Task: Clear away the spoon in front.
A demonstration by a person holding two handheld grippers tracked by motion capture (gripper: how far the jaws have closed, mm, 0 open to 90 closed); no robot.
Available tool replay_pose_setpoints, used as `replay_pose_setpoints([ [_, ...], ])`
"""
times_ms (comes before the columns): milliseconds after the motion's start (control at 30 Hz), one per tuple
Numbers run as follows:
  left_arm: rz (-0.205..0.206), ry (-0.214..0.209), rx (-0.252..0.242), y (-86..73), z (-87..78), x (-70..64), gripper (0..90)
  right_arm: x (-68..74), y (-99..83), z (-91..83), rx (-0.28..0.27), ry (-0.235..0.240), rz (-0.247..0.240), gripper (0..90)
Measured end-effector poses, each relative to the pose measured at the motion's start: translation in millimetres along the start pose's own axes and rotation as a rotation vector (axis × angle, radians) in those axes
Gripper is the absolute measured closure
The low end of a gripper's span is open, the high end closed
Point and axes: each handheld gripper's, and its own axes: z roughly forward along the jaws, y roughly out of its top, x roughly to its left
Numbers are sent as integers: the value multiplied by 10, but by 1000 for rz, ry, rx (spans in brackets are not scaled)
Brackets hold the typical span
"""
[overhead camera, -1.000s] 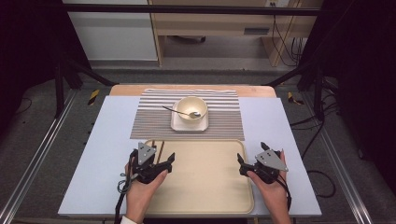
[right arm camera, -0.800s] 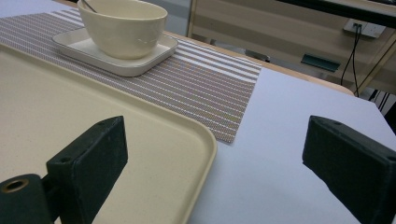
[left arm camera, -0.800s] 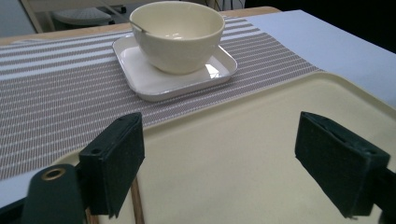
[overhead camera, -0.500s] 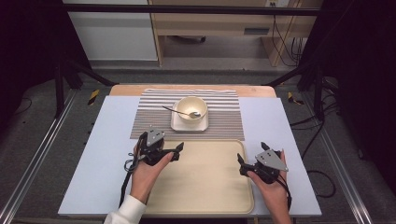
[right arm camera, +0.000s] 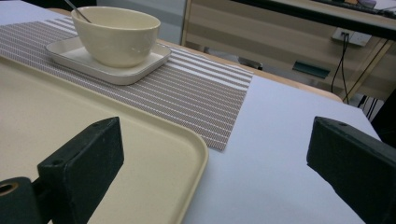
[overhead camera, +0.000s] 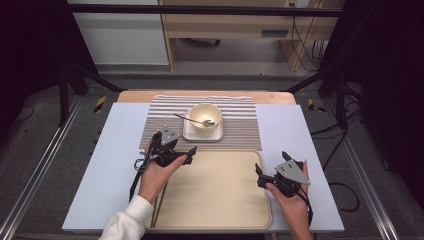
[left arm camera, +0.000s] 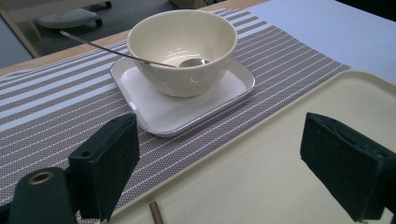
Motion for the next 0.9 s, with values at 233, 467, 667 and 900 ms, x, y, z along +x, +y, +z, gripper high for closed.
replay_pose_setpoints([
  [233, 19, 10, 5, 55, 28, 52, 113, -1, 33, -33, -49, -2, -7, 40],
  [467, 4, 4, 4, 116, 82, 97, 113, -13, 52, -60, -99, 5, 6, 41],
  [667, 0, 20, -3, 166, 145, 145, 114, -10, 68, -76, -124, 14, 6, 42],
  [900, -42, 30, -15, 199, 231, 202, 120, -1, 72, -77, -135, 29, 6, 43],
])
